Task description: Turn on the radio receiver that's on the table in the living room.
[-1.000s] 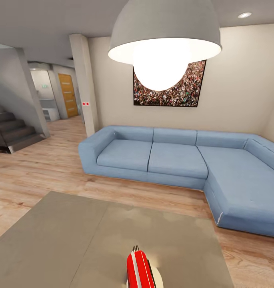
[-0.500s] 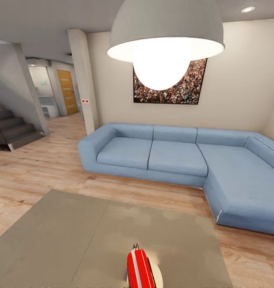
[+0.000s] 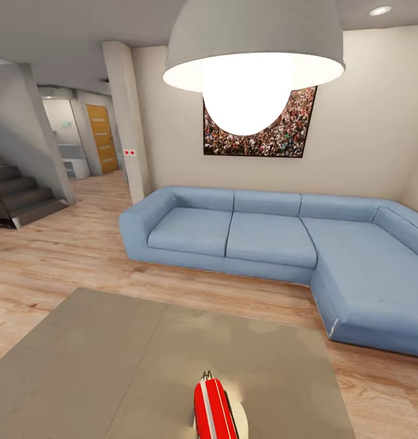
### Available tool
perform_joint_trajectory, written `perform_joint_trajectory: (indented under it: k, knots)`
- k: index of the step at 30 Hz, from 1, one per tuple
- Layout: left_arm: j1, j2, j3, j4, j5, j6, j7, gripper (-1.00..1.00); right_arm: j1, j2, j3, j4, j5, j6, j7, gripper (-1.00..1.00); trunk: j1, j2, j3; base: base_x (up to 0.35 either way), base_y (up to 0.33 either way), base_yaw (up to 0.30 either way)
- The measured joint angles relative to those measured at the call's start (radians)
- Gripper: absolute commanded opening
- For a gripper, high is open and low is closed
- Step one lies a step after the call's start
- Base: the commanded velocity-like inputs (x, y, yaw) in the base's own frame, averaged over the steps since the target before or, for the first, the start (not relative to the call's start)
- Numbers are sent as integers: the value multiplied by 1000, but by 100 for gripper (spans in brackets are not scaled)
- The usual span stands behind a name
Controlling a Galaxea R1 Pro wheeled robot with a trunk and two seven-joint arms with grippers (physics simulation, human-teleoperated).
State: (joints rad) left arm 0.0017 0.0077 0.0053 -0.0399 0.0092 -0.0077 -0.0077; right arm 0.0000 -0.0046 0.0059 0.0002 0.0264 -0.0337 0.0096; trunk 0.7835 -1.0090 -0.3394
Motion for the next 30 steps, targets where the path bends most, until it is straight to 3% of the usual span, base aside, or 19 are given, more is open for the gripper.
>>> perform_joint_trajectory:
  k: [7, 30]
  knots:
    - [0, -1, 1, -1, 0, 0, 1, 100, 0, 0, 0, 0, -1, 0, -3, 100, 0, 0, -1, 0, 0, 0]
    - [0, 0, 1, -3, 0, -2, 2, 100, 0, 0, 0, 0, 1, 0, -6, 100, 0, 0, -38, 0, 0, 0]
